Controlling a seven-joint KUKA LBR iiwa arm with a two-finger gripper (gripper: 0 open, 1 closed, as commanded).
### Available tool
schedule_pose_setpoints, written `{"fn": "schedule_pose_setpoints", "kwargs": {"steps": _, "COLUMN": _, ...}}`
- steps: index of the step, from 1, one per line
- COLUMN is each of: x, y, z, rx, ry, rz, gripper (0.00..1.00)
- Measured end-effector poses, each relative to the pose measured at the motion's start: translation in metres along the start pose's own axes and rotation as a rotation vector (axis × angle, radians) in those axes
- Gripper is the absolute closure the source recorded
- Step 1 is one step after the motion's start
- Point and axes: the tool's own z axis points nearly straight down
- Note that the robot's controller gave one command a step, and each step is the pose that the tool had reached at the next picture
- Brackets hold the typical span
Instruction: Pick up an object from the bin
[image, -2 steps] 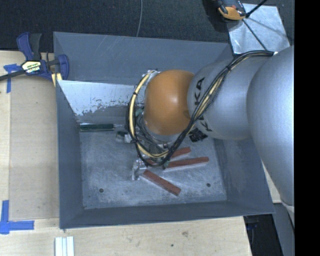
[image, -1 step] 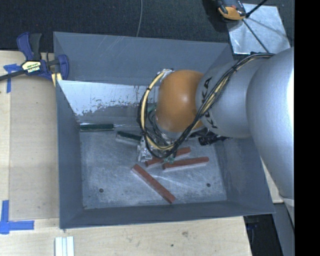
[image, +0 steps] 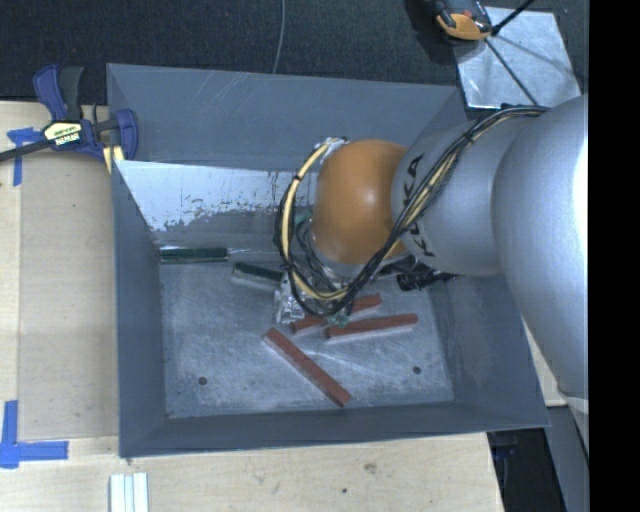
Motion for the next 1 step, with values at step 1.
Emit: {"fn": "schedule_pose_setpoints", "kwargs": {"steps": 1, "x": 0.0008, "y": 0.0043, "z": -0.0296, "rx": 0.001, "ry": 0.004, "rz": -0.001, "gripper": 1.0}}
